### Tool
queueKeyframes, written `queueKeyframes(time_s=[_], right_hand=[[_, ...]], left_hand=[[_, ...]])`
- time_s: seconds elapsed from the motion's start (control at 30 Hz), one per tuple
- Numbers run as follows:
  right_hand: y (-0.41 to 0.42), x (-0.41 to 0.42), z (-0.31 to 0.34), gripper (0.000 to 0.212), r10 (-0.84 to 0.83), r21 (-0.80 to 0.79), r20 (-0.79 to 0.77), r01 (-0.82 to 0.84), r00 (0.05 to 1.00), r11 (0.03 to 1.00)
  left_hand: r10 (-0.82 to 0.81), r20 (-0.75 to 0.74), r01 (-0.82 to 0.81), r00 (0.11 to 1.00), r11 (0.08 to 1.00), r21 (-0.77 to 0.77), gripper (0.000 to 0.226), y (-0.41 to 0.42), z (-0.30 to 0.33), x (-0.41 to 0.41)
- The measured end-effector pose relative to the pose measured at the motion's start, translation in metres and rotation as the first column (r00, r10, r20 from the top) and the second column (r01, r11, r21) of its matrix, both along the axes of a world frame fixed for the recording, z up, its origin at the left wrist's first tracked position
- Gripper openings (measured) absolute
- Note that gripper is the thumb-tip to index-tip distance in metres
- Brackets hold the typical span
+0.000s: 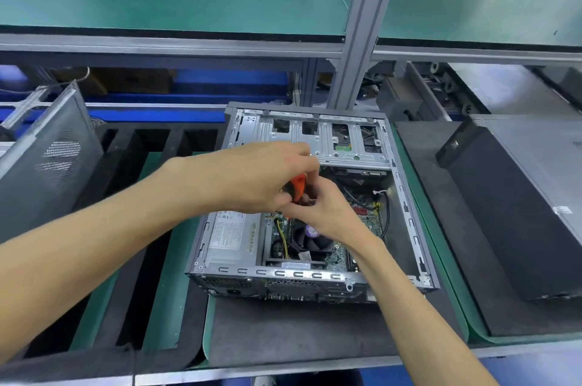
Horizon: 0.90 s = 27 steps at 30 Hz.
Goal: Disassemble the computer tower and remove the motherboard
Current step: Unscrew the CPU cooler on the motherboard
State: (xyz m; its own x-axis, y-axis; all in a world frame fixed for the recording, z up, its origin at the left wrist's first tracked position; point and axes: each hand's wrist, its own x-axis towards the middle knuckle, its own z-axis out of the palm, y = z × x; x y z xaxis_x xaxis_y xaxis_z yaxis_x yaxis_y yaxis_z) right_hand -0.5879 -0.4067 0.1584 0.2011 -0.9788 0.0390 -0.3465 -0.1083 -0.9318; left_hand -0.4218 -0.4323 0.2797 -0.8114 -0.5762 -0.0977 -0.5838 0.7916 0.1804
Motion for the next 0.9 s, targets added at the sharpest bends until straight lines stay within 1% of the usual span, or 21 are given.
queueKeyframes(time_s=[0.03,0.07,0.1,0.13,0.2,0.27,0.3,0.33,0.37,0.4,0.43,0.47,0.53,0.57,0.63,0.67,0.73,0.77,0.8,0.87,0.9], right_hand=[[-0.001,0.0,0.002,0.024,0.021,-0.005,-0.013,-0.021,1.0,1.0],[-0.001,0.0,0.002,0.022,0.047,-0.018,-0.038,-0.048,0.998,0.999],[-0.001,0.0,0.002,0.019,0.071,-0.032,-0.066,-0.073,0.995,0.997],[-0.001,0.002,0.002,0.021,0.086,-0.035,-0.081,-0.089,0.993,0.995],[0.001,0.007,0.003,0.041,0.067,-0.023,-0.049,-0.068,0.997,0.997],[0.003,0.009,0.003,0.049,0.044,-0.013,-0.016,-0.044,0.999,0.999],[0.004,0.008,0.004,0.045,0.044,-0.011,-0.015,-0.045,0.999,0.999],[0.003,0.004,0.003,0.035,0.041,-0.01,-0.014,-0.041,0.999,0.999],[0.003,0.0,0.003,0.025,0.029,-0.014,-0.018,-0.029,0.999,0.999],[0.003,-0.004,0.003,0.028,0.034,-0.021,-0.028,-0.034,0.999,0.999],[0.004,-0.006,0.005,0.033,0.043,-0.017,-0.042,-0.044,0.998,0.999],[0.004,-0.008,0.006,0.034,0.051,0.005,-0.059,-0.05,0.997,0.999],[0.004,-0.01,0.009,0.03,0.089,0.048,-0.077,-0.085,0.993,0.995],[0.004,-0.011,0.01,0.028,0.108,0.065,-0.081,-0.103,0.991,0.993],[0.003,-0.011,0.013,0.027,0.127,0.099,-0.102,-0.117,0.987,0.988],[0.003,-0.01,0.015,0.027,0.135,0.111,-0.108,-0.123,0.985,0.986],[0.003,-0.01,0.02,0.027,0.168,0.103,-0.118,-0.156,0.979,0.982],[0.004,-0.009,0.022,0.026,0.178,0.09,-0.114,-0.169,0.977,0.982],[0.005,-0.007,0.023,0.027,0.173,0.076,-0.099,-0.166,0.98,0.983],[0.006,-0.005,0.021,0.036,0.144,0.05,-0.078,-0.14,0.987,0.989],[0.007,-0.003,0.019,0.038,0.129,0.04,-0.077,-0.126,0.989,0.991]], left_hand=[[0.007,0.035,-0.007,0.999,1.0,-0.002,0.025,-0.003,0.001,0.001],[0.042,0.064,-0.039,0.997,0.998,-0.047,0.019,-0.005,0.001,0.0],[0.093,0.083,-0.084,0.992,0.991,-0.107,0.018,-0.006,0.001,-0.003],[0.148,0.101,-0.128,0.984,0.975,-0.182,0.029,-0.008,-0.001,-0.006],[0.234,0.125,-0.18,0.964,0.923,-0.339,0.048,-0.004,-0.006,-0.012],[0.241,0.105,-0.169,0.965,0.877,-0.451,0.056,0.001,-0.009,-0.014],[0.208,0.074,-0.156,0.975,0.887,-0.435,0.056,0.002,-0.012,-0.011],[0.147,0.047,-0.12,0.988,0.923,-0.365,0.05,0.003,-0.012,-0.007],[0.083,0.015,-0.077,0.996,0.966,-0.249,0.039,0.003,-0.01,-0.003],[0.035,-0.005,-0.036,0.999,0.992,-0.123,0.032,0.002,-0.007,0.0],[0.013,-0.006,-0.013,1.0,0.999,-0.031,0.029,0.001,-0.004,0.002],[0.01,0.009,-0.01,1.0,1.0,0.006,0.027,0.0,-0.003,0.003],[-0.002,0.026,0.004,1.0,0.999,-0.046,0.026,-0.001,-0.002,0.0],[-0.022,0.004,0.022,1.0,0.998,-0.054,0.029,-0.001,-0.002,-0.001],[-0.077,-0.032,0.077,0.997,0.997,0.004,0.036,-0.001,-0.001,-0.003],[-0.104,-0.024,0.104,0.994,0.994,0.02,0.033,-0.001,-0.001,-0.004],[-0.088,0.043,0.09,0.995,0.995,-0.048,0.017,-0.004,0.002,-0.005],[-0.045,0.074,0.053,0.996,0.993,-0.108,0.018,-0.006,0.004,-0.006],[0.006,0.117,0.017,0.993,0.982,-0.188,0.03,-0.008,0.003,-0.007],[0.124,0.193,-0.047,0.973,0.93,-0.363,0.052,-0.005,-0.005,-0.013],[0.186,0.189,-0.09,0.964,0.9,-0.427,0.06,-0.001,-0.009,-0.017]])
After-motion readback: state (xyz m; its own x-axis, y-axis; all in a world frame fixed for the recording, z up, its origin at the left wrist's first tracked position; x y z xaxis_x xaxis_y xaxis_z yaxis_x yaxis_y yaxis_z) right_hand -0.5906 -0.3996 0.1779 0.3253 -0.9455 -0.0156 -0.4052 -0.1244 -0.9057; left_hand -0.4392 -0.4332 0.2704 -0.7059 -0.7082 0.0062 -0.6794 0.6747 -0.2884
